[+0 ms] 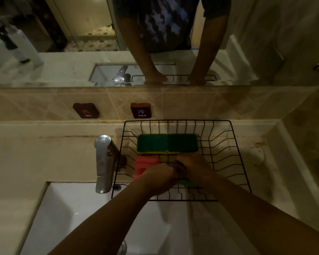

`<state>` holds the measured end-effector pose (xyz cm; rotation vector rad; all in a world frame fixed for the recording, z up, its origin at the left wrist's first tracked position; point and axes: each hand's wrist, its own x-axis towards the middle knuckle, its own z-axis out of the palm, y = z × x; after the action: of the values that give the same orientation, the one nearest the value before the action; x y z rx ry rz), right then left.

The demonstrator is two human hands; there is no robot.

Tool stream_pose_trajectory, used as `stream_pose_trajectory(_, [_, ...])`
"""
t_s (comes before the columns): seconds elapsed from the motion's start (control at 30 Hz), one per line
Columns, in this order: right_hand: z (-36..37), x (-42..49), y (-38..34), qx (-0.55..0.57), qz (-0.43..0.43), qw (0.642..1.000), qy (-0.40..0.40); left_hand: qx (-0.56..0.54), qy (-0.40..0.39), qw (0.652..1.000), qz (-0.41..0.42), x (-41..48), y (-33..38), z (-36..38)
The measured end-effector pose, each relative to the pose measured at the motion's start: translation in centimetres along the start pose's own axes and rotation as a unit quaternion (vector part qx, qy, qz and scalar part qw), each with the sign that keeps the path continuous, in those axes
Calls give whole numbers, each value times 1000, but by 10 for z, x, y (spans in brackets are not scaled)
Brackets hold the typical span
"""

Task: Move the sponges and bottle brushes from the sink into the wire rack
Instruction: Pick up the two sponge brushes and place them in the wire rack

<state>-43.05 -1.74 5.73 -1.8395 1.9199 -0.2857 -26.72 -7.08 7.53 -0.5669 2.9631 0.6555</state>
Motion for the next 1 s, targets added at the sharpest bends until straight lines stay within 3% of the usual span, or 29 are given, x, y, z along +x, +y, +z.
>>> stream_pose_trajectory(0.37, [2,2,1,-31,1,999,10,-27,14,1000,1,4,-1,2])
stream_pose_trajectory(0.7, [9,5,6,-103,-40,993,45,-25,-57,997,-38,9,3,1])
stream_pose_trajectory(1.0, [7,2,1,-97,-26,995,14,-33,-68,990,-119,19,8,9])
